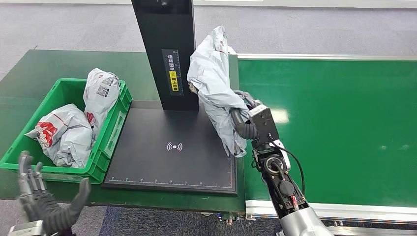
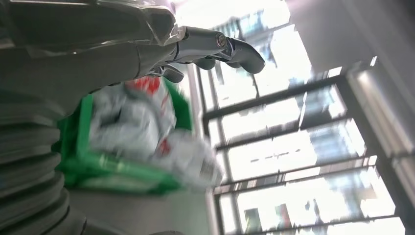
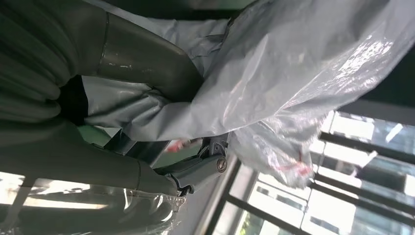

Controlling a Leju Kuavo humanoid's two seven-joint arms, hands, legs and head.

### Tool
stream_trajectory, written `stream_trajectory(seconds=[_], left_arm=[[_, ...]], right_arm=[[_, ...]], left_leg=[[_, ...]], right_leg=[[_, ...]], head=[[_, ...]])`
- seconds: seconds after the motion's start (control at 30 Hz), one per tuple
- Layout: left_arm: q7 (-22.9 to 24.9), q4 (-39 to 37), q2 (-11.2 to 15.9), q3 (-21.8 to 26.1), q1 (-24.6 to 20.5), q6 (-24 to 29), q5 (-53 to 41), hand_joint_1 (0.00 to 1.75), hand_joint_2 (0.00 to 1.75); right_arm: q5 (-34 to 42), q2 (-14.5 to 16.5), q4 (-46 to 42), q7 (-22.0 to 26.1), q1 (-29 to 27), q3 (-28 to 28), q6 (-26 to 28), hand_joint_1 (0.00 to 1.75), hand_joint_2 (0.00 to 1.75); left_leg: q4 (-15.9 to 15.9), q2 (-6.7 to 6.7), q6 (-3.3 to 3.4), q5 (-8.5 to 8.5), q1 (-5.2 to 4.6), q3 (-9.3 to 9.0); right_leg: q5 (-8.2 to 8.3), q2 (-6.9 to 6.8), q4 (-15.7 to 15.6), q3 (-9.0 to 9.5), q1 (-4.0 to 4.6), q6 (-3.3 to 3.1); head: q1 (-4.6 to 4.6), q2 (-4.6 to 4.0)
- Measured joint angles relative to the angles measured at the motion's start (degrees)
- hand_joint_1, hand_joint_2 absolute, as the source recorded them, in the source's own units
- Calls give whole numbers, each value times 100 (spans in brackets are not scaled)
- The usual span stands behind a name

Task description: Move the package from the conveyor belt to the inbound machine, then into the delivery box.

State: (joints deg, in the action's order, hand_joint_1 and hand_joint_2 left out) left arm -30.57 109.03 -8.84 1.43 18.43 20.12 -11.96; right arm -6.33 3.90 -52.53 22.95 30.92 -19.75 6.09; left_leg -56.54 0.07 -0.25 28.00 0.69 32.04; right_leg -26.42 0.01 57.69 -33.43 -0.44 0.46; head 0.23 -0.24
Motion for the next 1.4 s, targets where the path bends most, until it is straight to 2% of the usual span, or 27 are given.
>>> stream_trajectory(seconds=[0.23, 0.67, 0.77, 0.9, 1.2, 1.4], left_arm=[[-108, 378, -172, 504, 1, 309, 139, 0, 175], [-114, 480, -246, 644, 0, 329, 160, 0, 175], [-104, 479, -242, 638, -31, 316, 187, 0, 175], [-19, 367, -200, 574, -224, 227, 175, 0, 175], [109, 117, -83, 413, -452, 149, 139, 0, 175], [111, 24, -42, 375, -456, 132, 146, 0, 175]], right_arm=[[-121, 18, 574, -167, 46, -534, -366, 175, 175], [-121, 39, 856, -202, 123, -733, -465, 175, 175], [-44, 40, 911, -253, 158, -834, -907, 175, 175], [223, 82, 1027, -62, 178, -1060, -1636, 175, 175], [799, 355, 1390, 473, 399, -1422, -2619, 175, 175], [869, 441, 1500, 570, 489, -1532, -2760, 175, 175]], left_leg=[[0, 0, 0, 0, 0, -4], [0, 0, 0, 0, 0, -5], [0, 1, 0, 0, 0, -8], [0, 0, -1, -1, 1, -8], [0, 3, -1, -1, 0, -8], [0, 2, -1, 0, 0, -7]], right_leg=[[1, 0, 0, 1, 0, 0], [1, 1, 0, 1, 0, 0], [1, 1, 0, 1, 0, -1], [1, 1, 0, 1, 1, -1], [1, 3, 0, 0, 1, -1], [1, 3, 0, 0, 1, -1]], head=[[0, 0], [1, 0], [-1, 0], [-1, 0], [1, 0], [1, 0]])
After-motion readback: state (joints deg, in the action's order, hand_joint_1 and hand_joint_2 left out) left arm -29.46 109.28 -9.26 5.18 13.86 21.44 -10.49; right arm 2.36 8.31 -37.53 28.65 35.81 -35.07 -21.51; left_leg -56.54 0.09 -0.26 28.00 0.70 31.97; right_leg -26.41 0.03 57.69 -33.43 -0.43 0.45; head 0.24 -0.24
